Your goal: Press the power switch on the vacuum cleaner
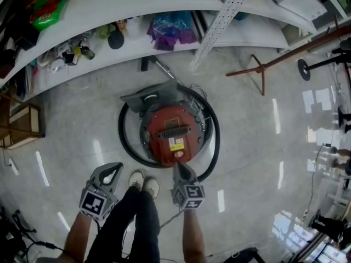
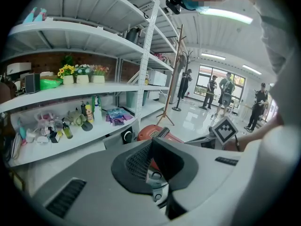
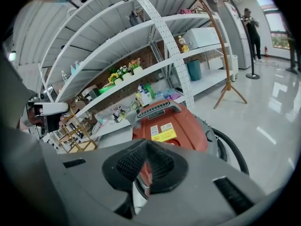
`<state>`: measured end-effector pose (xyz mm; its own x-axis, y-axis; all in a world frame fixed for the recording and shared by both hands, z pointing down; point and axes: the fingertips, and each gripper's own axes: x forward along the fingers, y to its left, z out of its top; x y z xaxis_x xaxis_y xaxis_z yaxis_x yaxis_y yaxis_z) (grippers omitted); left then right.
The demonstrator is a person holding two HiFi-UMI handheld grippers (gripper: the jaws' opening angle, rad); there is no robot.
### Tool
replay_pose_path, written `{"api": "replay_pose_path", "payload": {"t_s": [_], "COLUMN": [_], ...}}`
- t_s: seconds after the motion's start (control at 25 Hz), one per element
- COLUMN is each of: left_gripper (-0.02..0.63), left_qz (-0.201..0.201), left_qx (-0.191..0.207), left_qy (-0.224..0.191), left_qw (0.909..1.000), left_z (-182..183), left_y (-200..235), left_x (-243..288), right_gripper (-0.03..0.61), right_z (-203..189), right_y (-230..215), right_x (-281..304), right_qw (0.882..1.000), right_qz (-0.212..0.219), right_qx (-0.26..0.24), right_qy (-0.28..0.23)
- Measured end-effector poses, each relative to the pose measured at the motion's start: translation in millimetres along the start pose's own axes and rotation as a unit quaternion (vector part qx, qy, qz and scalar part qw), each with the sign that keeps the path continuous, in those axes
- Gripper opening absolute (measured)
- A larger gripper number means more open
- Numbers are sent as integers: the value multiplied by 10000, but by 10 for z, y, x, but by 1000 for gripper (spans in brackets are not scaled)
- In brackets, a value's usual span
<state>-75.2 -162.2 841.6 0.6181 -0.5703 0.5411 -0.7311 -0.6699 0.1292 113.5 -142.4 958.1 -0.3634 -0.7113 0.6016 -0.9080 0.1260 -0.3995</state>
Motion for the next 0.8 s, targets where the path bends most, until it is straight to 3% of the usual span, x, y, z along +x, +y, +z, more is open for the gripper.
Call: {"api": "replay_pose_path", "payload": {"t_s": [0.8], "left_gripper": [6], "left_qz": [210], "left_qx": [-125], "left_qy": [58], "left_qw": [9997], "left_z": [-100], "left_y": [128], "left_x": [-12], "right_gripper": [12], "right_z": [-12], "right_y": [-87], "right_x": [268], "right_qw": [9999], "right_qz": [45], "right_qx": [-65], "right_qy": [74]}}
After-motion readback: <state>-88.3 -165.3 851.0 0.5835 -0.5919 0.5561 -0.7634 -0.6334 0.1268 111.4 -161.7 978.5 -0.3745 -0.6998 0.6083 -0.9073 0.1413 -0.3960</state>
